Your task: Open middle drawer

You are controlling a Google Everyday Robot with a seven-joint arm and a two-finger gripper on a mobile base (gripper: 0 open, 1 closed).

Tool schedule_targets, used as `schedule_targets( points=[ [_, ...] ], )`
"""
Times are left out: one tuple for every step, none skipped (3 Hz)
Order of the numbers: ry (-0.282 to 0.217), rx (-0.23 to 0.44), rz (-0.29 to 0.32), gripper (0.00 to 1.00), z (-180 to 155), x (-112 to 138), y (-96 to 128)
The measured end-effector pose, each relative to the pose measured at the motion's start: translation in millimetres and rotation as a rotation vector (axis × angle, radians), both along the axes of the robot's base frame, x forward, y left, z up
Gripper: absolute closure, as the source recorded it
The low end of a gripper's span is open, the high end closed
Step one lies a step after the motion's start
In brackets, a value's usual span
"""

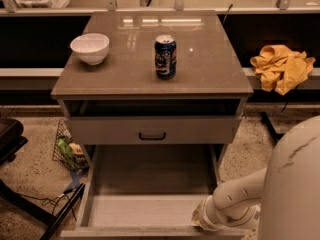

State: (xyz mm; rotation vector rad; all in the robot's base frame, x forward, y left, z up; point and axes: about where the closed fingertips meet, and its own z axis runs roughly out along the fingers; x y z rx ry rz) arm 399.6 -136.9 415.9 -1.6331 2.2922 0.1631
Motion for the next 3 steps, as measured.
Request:
schedule_targets(
  points=[
    [0.0, 0.0, 0.0, 1.0, 0, 0, 0],
    [-0.049, 0.025, 0.052, 1.0, 15, 26, 7],
    [-0.076, 0.104, 0.143, 1.0, 18, 65, 22]
  ],
)
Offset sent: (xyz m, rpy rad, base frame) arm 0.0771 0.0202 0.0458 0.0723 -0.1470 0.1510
